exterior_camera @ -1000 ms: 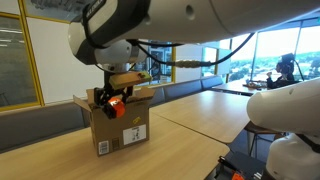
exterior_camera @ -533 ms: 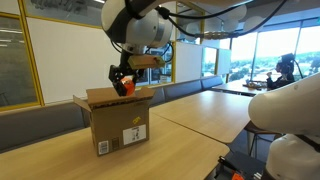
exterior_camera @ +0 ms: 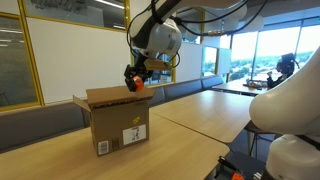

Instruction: Put the rope, the measuring tape at the right, the turnip plushie and the measuring tape in the box respectively

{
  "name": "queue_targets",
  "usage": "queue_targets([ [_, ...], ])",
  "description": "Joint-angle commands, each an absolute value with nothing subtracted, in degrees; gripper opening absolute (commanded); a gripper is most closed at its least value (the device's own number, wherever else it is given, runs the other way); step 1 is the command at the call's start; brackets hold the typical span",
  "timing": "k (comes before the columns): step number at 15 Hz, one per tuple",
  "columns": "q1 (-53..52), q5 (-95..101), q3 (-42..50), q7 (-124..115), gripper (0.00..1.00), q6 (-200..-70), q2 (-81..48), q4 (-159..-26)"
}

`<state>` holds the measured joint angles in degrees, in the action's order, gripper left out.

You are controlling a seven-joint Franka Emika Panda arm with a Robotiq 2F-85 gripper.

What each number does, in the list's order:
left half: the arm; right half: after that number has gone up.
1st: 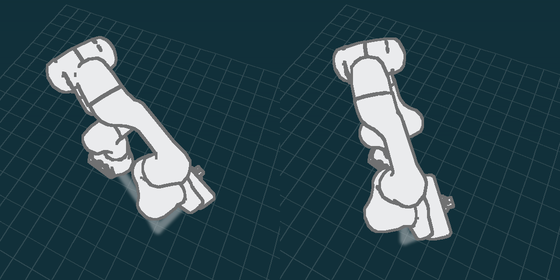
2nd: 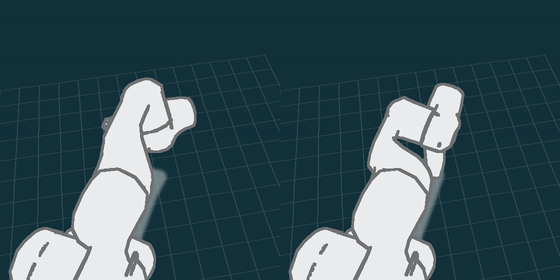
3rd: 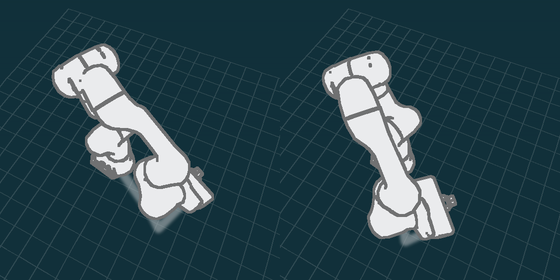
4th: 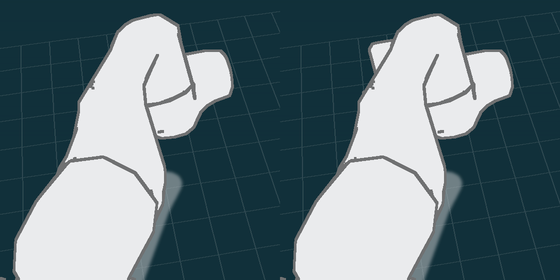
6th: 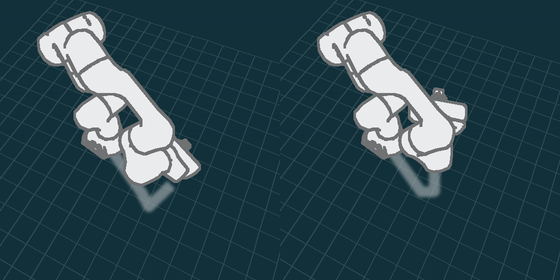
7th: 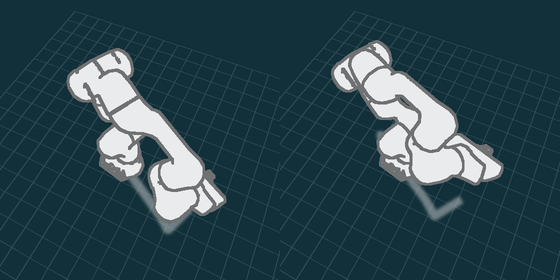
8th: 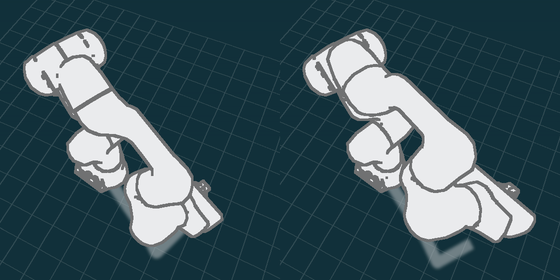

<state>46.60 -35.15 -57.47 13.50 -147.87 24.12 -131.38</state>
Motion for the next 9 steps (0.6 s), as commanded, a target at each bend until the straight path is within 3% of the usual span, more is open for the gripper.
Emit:
queue_targets([
  [1, 52.9, -32.0, -60.3, 15.1, 0.62, -149.8, 13.2, -125.0],
  [9, 66.3, -5.1, -72.5, -2.0, 0.62, -149.8, -3.5, -117.6],
])
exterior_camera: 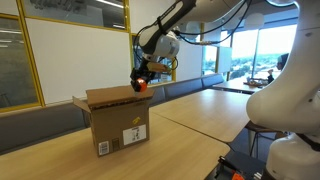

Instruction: Put the rope, the measuring tape at the right, the turnip plushie and the measuring tape in the box respectively

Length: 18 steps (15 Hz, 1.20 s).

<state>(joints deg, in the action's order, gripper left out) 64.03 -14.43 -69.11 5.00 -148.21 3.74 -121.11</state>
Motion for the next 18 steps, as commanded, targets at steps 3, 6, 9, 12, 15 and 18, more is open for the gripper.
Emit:
queue_targets([
  [3, 62.3, 7.4, -69.4, -10.7, 0.62, -150.0, -9.8, -117.2],
  [6, 54.2, 19.7, -61.9, -19.4, 0.62, -147.8, -16.4, -114.3],
  [9, 44.1, 29.8, -53.4, -26.6, 0.62, -144.7, -24.0, -107.8],
  [12, 35.7, 35.0, -47.3, -30.1, 0.62, -142.3, -31.4, -99.4],
  [15, 30.2, 35.4, -44.1, -30.7, 0.99, -140.1, -36.5, -92.4],
  [18, 19.6, 24.5, -32.6, -24.5, 1.0, -142.1, -34.7, -88.4],
])
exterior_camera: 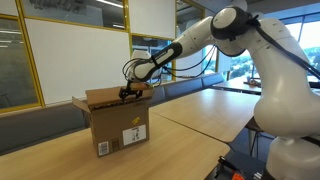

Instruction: Put the rope, the measuring tape at the right, the turnip plushie and the measuring tape in the box respectively

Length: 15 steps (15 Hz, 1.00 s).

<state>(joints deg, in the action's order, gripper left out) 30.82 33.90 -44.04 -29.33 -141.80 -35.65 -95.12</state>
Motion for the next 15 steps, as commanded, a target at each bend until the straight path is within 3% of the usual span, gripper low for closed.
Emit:
queue_targets([
  [1, 17.3, 22.2, -30.2, -23.7, 1.0, -142.1, -34.9, -87.2],
  [8, -1.5, 9.2, -7.6, -20.2, 1.0, -139.9, -31.3, -85.4],
  [15, -9.2, 13.6, 0.9, -23.6, 1.0, -139.2, -16.7, -99.4],
])
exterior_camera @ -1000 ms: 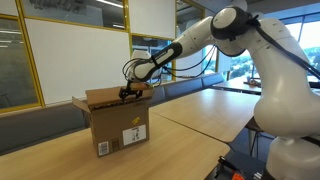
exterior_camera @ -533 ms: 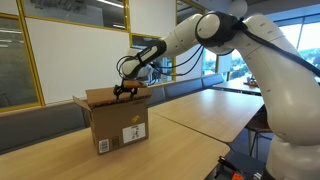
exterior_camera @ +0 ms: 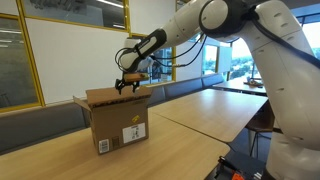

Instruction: Put the rope, the measuring tape at the right, the turnip plushie and the measuring tape in the box respectively

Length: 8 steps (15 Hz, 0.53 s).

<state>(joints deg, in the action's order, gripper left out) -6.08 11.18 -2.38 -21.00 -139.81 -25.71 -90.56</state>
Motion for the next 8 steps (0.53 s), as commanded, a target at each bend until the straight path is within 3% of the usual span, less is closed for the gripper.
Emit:
queue_targets([
  [1, -9.7, 14.5, 1.3, -24.1, 1.0, -138.7, -14.0, -101.8],
  [8, -8.0, 19.3, -1.0, -25.9, 1.0, -133.0, 6.4, -120.1],
])
